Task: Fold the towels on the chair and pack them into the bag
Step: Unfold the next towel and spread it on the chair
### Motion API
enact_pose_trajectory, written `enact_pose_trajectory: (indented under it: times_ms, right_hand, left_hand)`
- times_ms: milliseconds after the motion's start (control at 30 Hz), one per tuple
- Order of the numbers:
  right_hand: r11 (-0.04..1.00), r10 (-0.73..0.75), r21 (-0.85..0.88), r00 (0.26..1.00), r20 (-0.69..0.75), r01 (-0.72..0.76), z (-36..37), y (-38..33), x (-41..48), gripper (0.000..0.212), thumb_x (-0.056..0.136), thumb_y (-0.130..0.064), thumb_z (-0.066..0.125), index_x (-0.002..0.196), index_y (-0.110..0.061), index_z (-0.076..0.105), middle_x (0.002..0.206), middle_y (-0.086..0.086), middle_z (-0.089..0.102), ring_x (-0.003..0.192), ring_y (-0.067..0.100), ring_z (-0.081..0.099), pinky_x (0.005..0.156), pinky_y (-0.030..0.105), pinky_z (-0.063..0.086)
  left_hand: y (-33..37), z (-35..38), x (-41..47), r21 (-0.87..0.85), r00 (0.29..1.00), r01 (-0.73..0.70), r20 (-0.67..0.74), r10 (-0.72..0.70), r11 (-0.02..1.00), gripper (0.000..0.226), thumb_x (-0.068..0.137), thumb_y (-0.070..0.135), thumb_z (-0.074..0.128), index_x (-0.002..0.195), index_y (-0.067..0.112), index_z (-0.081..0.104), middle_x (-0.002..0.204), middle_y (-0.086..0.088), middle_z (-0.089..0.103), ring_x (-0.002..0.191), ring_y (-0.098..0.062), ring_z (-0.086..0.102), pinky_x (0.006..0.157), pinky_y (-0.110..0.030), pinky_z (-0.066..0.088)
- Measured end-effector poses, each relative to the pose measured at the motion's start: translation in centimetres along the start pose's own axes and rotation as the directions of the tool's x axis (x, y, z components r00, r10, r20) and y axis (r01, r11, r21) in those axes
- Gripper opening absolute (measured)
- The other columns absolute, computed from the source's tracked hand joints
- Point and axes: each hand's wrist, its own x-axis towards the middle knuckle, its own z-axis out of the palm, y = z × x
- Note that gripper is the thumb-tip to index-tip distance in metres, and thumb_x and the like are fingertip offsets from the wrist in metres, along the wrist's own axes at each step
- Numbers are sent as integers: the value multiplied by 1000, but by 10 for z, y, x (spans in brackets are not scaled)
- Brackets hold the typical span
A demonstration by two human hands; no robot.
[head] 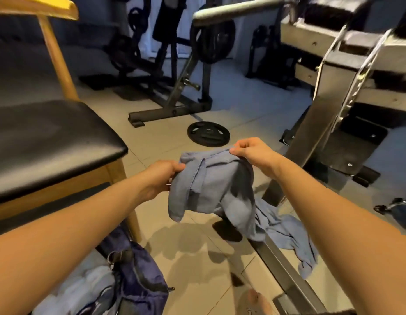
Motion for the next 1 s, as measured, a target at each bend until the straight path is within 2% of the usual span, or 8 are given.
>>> enact_pose_trajectory:
  times_ms: [200,333,433,600,700,800,933,1000]
  right_hand:
    - [988,-156,-2,984,86,157,-6,-103,-12,40,97,-27,67,100,12,64,89,16,63,81,25,57,78,37,47]
    - [982,-186,61,971,153,178,14,-160,-24,29,97,-24,65,106,2,73,105,21,74,92,31,69,91,47,57]
    - [975,-201,127,964,174,181,37,-201,-31,21,95,-26,67,100,-8,77,98,14,77,96,31,73,89,45,60]
    - [966,-241,159,937,252,206,73,-265,-36,25,94,-28,69,106,-7,75,98,15,78,93,31,75,86,44,62]
    - [958,-275,149,928,251,244,91,-297,-31,25,94,-26,69,108,-7,76,101,15,78,99,34,74,89,47,60]
    - [937,-339,164,919,203,309,113,-329,-21,20,89,-25,72,97,-8,80,97,14,78,101,36,73,92,50,59]
    - [894,-418,282,873,252,347,149,-364,-6,27,85,-28,76,106,-11,78,96,11,78,93,28,73,77,38,58]
    - [868,-471,319,833,290,380,171,-373,9,26,82,-23,77,106,-15,78,102,7,76,99,25,70,82,37,56]
  left_hand:
    - [47,-32,-52,-65,991,-102,-96,95,993,18,102,27,53,106,20,69,100,-9,71,87,-23,62,77,-35,50]
    - [60,-76,-94,-222,995,-94,-42,87,971,52,93,64,58,134,33,54,100,-13,64,67,-24,67,54,-32,54]
    - [67,-107,-127,-40,979,-194,57,196,980,72,82,47,82,142,42,43,117,-7,65,75,-22,72,69,-38,58]
    - [77,-149,-180,319,928,-333,-56,368,887,16,95,25,70,108,17,74,94,0,77,81,-10,69,73,-26,53]
    - [84,-179,-207,179,887,-388,-194,419,904,16,99,21,63,95,12,75,90,-1,77,84,-12,69,74,-23,55]
    - [91,-215,-230,-26,861,-431,-312,402,902,28,103,26,56,114,7,74,111,-8,77,100,-18,71,89,-31,53]
    - [97,-267,-238,-266,854,-398,-456,249,878,39,102,37,57,91,8,81,88,-12,77,81,-19,72,74,-27,55]
    - [94,-294,-230,-281,870,-302,-473,143,911,37,98,42,63,98,8,79,91,-12,76,84,-23,71,81,-32,55]
